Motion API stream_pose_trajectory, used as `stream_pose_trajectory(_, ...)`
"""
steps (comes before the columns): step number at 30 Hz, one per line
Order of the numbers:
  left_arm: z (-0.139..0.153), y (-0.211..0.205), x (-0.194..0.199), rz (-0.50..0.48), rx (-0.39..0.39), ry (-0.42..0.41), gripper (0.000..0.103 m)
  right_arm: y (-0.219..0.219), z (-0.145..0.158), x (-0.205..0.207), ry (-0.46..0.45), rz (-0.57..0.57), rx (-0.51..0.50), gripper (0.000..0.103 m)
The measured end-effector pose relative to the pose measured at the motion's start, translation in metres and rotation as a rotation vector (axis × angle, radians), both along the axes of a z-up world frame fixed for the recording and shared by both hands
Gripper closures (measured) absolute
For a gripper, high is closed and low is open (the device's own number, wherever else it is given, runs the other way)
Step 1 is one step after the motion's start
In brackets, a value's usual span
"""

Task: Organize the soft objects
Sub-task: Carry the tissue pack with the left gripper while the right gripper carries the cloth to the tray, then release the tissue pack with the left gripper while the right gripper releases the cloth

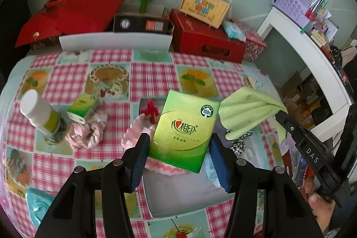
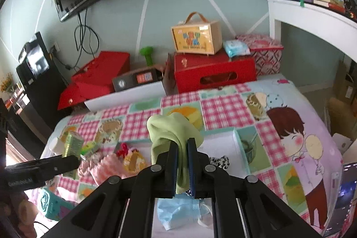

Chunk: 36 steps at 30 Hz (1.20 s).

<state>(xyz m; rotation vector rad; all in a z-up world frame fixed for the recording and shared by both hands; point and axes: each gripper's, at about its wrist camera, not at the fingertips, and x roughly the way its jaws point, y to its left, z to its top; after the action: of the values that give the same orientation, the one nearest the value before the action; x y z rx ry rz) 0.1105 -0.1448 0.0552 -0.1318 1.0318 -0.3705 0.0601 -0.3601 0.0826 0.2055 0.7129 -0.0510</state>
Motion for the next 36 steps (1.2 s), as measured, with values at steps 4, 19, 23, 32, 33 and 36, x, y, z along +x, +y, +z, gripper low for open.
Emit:
stream_pose_trajectory(4, -0.016, -0.005, 0.005, 0.006, 0.010, 0.021, 0.047, 0.004, -0.015, 0.008, 0.048, 0.011, 0.001, 0.094)
stream_pose_trajectory(19, -0.068, -0.011, 0.007, 0.016, 0.029, 0.133, 0.047, 0.016, -0.061, 0.025, 0.229, 0.031, -0.008, 0.092)
stream_pose_trajectory(23, -0.075, -0.012, 0.001, 0.012, 0.034, 0.154, 0.047, 0.017, -0.069, 0.023, 0.271, 0.029, -0.010, 0.091)
stream_pose_trajectory(32, -0.082, -0.014, -0.011, 0.003, 0.047, 0.179, 0.047, 0.024, -0.082, 0.012, 0.337, 0.037, -0.015, 0.091)
stream_pose_trajectory(33, -0.082, -0.014, -0.012, 0.005, 0.049, 0.179, 0.047, 0.025, -0.084, 0.011, 0.345, 0.039, -0.018, 0.091)
stream_pose_trajectory(36, -0.080, -0.012, -0.015, 0.016, 0.061, 0.178, 0.047, 0.028, -0.089, 0.009, 0.367, 0.043, -0.024, 0.091)
